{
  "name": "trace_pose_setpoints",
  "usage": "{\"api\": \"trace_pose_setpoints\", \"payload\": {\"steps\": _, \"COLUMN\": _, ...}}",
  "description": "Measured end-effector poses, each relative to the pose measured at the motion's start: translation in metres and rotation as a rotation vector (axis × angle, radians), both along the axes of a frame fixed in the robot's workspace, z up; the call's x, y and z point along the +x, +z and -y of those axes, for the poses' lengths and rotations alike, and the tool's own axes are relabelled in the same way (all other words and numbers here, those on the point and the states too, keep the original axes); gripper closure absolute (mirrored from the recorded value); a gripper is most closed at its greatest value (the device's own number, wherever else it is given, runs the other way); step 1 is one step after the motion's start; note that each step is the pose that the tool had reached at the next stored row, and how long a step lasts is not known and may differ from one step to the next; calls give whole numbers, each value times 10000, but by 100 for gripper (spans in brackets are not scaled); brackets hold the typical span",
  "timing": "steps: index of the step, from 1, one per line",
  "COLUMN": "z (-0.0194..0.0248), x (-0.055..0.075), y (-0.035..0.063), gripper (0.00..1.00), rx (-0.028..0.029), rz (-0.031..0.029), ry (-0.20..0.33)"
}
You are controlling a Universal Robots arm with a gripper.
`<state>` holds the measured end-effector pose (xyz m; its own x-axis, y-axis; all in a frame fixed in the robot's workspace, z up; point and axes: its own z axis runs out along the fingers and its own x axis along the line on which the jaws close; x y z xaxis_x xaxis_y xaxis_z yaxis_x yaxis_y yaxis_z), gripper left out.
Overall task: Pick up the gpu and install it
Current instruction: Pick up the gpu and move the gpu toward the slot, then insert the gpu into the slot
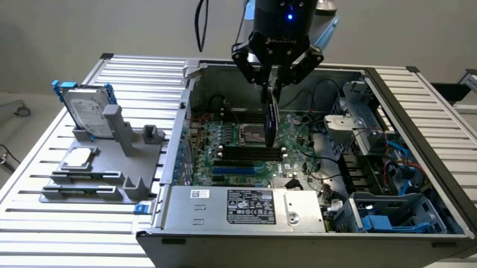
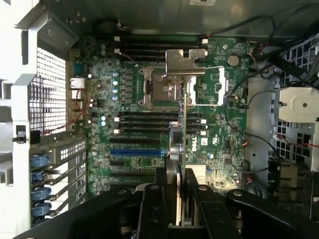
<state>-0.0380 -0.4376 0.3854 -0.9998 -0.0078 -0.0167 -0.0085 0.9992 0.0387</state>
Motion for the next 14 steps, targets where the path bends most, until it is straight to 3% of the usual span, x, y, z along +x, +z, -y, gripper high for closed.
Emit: {"api": "trace_pose_setpoints", "payload": {"steps": 14, "z": 0, "x": 0, "y": 0, "gripper": 74, "rx": 1, "rz": 0, "ry": 0}}
